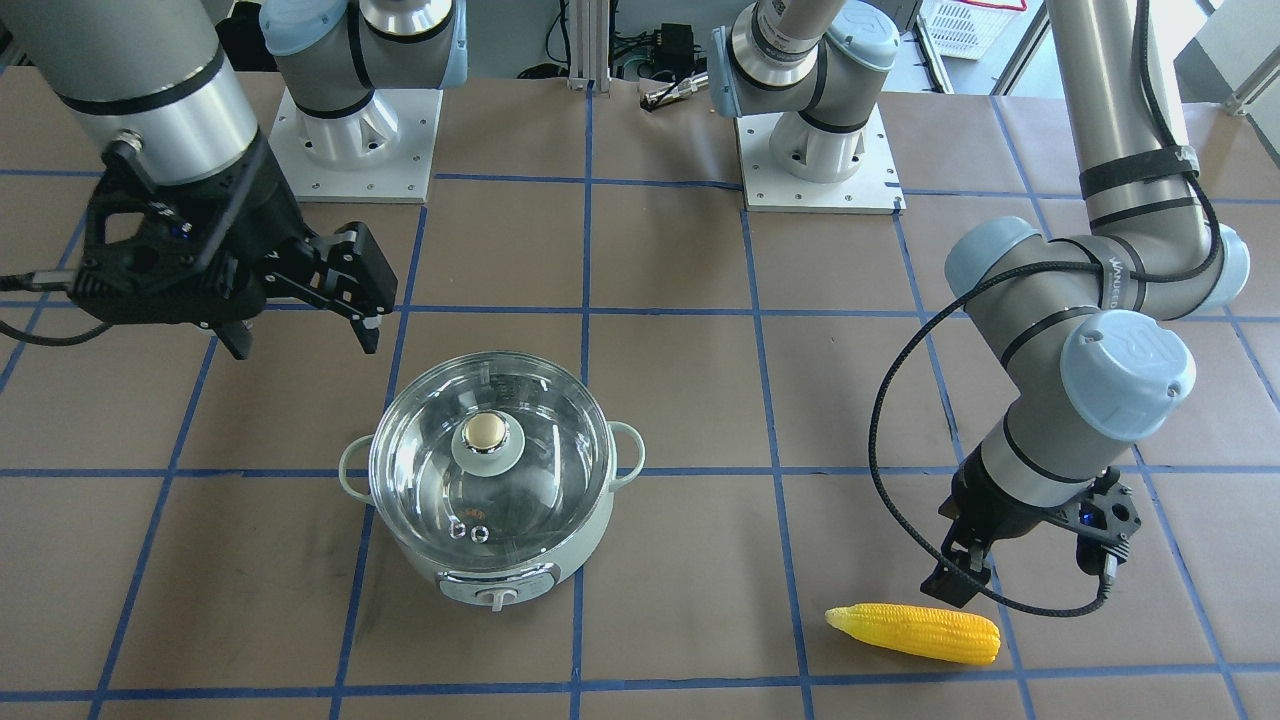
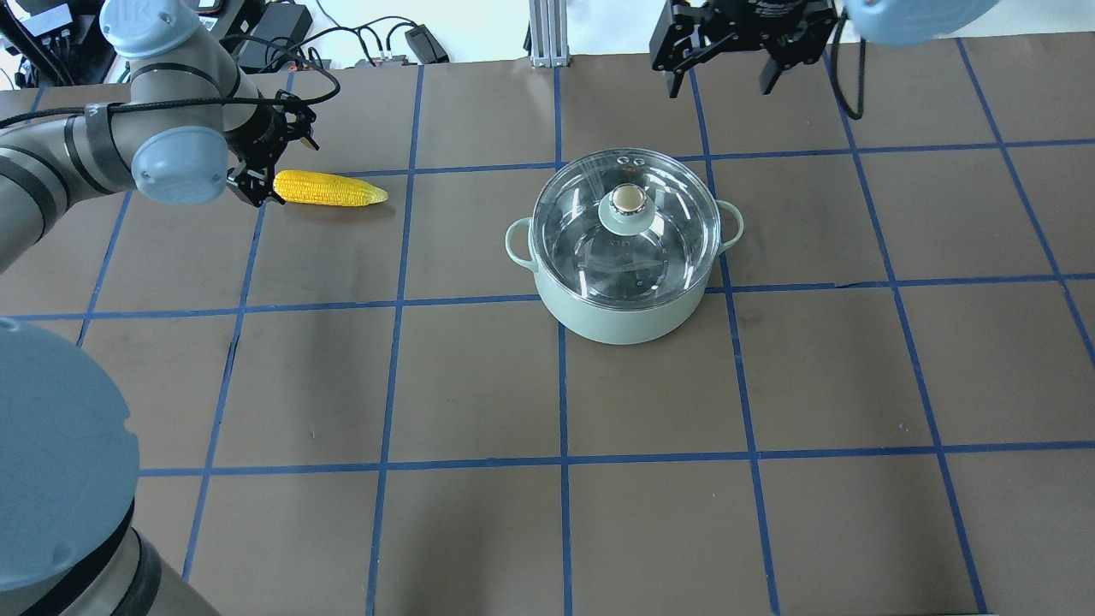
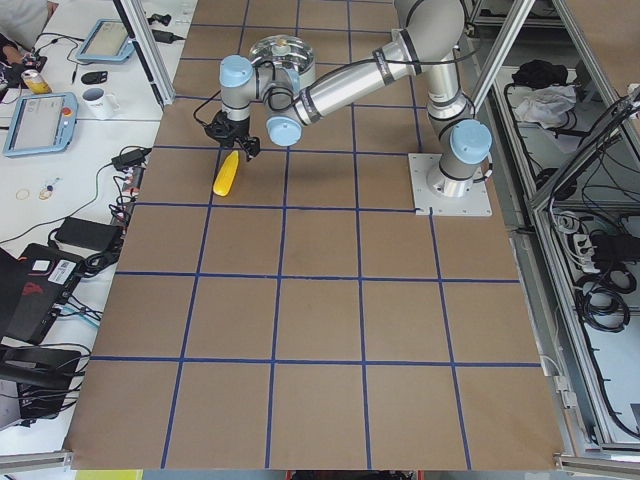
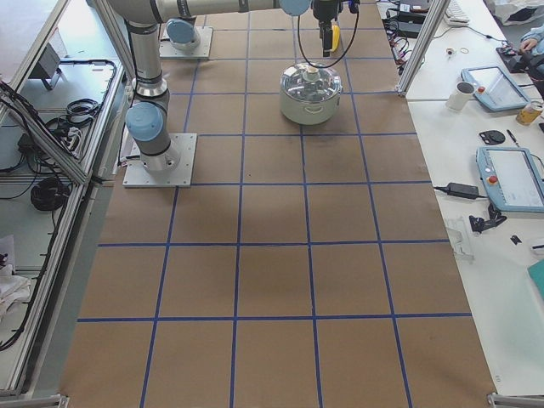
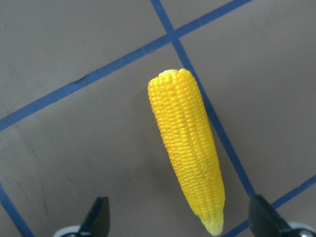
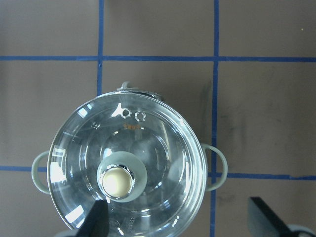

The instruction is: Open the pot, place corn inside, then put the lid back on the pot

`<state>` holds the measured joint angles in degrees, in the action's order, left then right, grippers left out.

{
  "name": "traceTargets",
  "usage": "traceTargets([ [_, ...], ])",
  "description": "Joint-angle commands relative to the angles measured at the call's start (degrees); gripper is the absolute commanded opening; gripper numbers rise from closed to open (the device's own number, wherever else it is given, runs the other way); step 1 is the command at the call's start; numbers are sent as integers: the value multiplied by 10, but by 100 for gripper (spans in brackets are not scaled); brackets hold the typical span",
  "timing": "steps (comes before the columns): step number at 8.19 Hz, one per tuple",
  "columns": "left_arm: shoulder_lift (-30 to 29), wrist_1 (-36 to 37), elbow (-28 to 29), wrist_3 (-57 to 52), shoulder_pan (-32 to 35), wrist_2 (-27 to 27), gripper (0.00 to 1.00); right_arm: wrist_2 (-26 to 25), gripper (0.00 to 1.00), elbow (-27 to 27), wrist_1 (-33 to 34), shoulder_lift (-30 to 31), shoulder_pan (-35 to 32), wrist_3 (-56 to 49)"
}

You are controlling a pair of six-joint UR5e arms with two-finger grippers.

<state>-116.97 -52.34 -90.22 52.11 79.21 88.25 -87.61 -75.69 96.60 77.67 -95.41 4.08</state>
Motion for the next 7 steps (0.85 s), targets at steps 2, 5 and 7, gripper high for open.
traceTargets([
  [2,-52,83,2,54,-2,4,100,-4,100,4,81,-74,-57,79],
  [5,-71,82,4,60,-3,4,100,-8,100,-6,81,-93,-77,121],
  [7,-82,83,4,62,-3,4,100,-8,100,-23,81,-98,-80,132],
])
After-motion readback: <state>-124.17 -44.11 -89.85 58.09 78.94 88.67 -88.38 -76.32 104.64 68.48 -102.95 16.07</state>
